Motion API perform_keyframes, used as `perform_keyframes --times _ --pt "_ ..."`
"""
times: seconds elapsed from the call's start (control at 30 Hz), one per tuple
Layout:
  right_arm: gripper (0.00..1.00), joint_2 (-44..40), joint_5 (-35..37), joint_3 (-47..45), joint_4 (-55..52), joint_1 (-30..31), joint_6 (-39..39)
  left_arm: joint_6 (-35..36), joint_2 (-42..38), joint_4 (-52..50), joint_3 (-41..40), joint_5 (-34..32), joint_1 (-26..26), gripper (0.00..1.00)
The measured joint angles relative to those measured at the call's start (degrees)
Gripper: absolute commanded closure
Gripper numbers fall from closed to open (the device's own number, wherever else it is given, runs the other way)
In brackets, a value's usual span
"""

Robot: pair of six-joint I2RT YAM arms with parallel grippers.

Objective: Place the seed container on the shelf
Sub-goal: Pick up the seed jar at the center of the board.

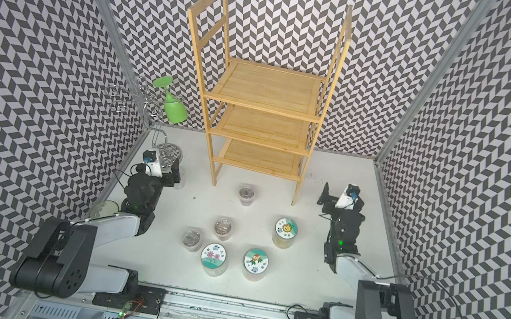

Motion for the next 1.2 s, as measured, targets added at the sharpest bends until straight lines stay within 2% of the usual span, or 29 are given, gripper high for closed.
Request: perform_keyframes --times 0.1,0.33,0.47,0.6,0.73,0.9,1.2 --pt "0.04 -2.25 2.38 5.77 -10.19 1.44 3.54 0.33 -1.36 -8.46 5.49 -0.37 -3.3 0.18" --pt "0.0 -7.52 7.28 15.19 -36.72 7.91 15.8 2.51 -9.68 -24.26 6.47 -2.36 -14.27 0.23" --pt "0.01 -8.31 7.06 21.92 -52.35 10.88 21.88 0.0 -13.55 -34.16 9.31 -5.07 -19.08 0.23" --pt "0.0 -10.03 6.93 26.91 -66.88 17.05 27.15 -4.87 -14.21 -44.15 16.06 -7.82 -23.52 0.22" --pt "0.01 -12.26 6.47 30.6 -79.45 24.17 32.98 -10.78 -14.34 -52.74 20.5 -8.02 -26.62 0.21" --pt "0.01 -12.35 5.18 36.81 -93.22 32.87 40.11 -17.92 -15.76 -63.47 21.81 -6.78 -28.89 0.2" --pt "0.01 -8.09 1.55 44.35 -108.43 44.13 46.38 -28.15 -18.21 -80.21 26.05 -5.95 -30.29 0.19"
